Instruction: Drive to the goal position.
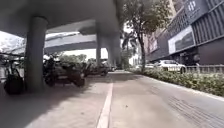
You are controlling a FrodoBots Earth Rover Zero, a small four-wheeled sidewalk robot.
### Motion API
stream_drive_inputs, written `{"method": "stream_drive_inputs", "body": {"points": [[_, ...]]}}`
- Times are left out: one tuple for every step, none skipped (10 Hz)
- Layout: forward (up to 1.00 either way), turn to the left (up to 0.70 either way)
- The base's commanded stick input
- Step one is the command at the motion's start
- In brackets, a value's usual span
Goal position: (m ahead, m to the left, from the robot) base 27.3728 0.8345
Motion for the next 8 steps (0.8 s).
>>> {"method": "stream_drive_inputs", "body": {"points": [[0.45,0.0],[0.45,0.0],[0.45,0.0],[0.45,0.0],[0.45,0.0],[0.45,0.0],[0.45,0.0],[0.45,0.0]]}}
